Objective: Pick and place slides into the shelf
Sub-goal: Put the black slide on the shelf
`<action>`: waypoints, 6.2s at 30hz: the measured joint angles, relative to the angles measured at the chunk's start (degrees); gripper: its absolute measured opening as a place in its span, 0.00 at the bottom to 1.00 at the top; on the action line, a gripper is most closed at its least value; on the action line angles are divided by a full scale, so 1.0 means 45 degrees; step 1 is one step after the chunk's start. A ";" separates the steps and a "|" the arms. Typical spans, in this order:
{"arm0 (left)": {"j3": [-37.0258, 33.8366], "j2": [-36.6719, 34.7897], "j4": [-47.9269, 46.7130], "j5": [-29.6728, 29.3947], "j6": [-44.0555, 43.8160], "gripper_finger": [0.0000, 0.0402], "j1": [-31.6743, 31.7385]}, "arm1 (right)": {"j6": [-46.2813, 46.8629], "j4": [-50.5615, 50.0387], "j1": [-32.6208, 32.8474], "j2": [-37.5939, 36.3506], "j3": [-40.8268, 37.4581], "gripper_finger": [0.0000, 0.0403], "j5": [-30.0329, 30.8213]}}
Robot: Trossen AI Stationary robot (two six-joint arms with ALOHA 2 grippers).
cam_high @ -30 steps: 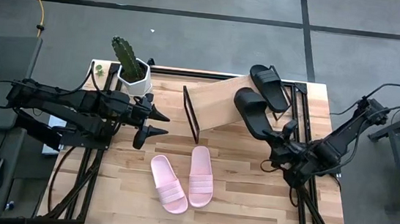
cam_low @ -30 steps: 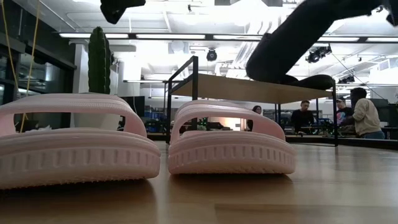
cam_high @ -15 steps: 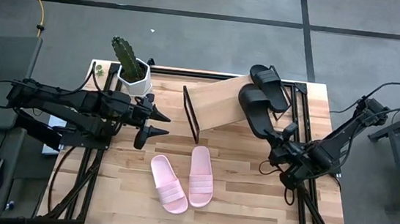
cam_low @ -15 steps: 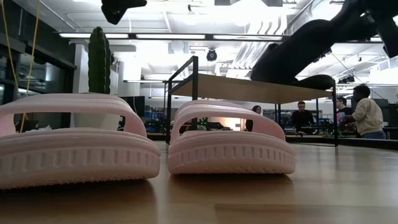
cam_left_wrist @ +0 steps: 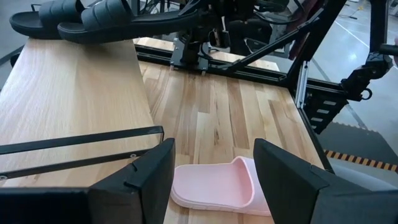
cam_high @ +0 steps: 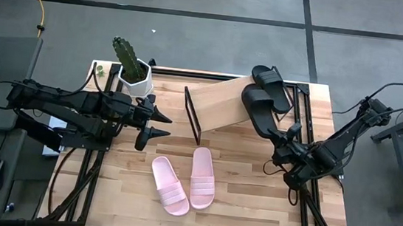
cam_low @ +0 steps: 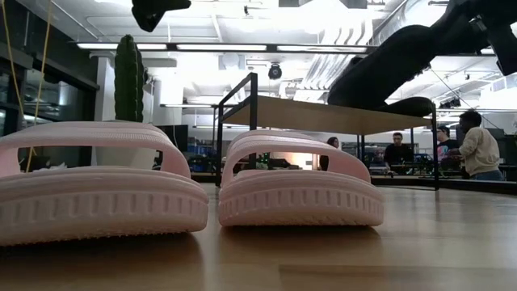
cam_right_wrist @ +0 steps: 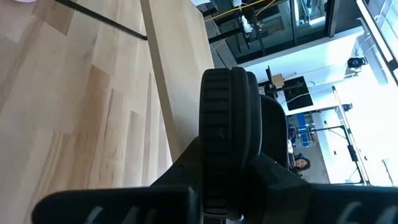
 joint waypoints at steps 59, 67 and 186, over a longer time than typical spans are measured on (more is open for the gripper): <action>0.0000 0.0000 0.0283 0.0005 0.0097 0.51 -0.0005 | -0.4133 0.2932 -0.5743 -0.1054 0.0000 0.22 -0.5217; 0.0000 0.0000 0.0291 0.0005 0.0095 0.51 0.0000 | -0.3370 0.3005 -0.5753 -0.1054 -0.0005 0.38 -0.5768; -0.0005 0.0068 0.0291 0.0011 -0.0008 0.52 -0.0005 | -0.2848 0.6957 -1.4949 0.1648 0.1836 0.00 -1.3504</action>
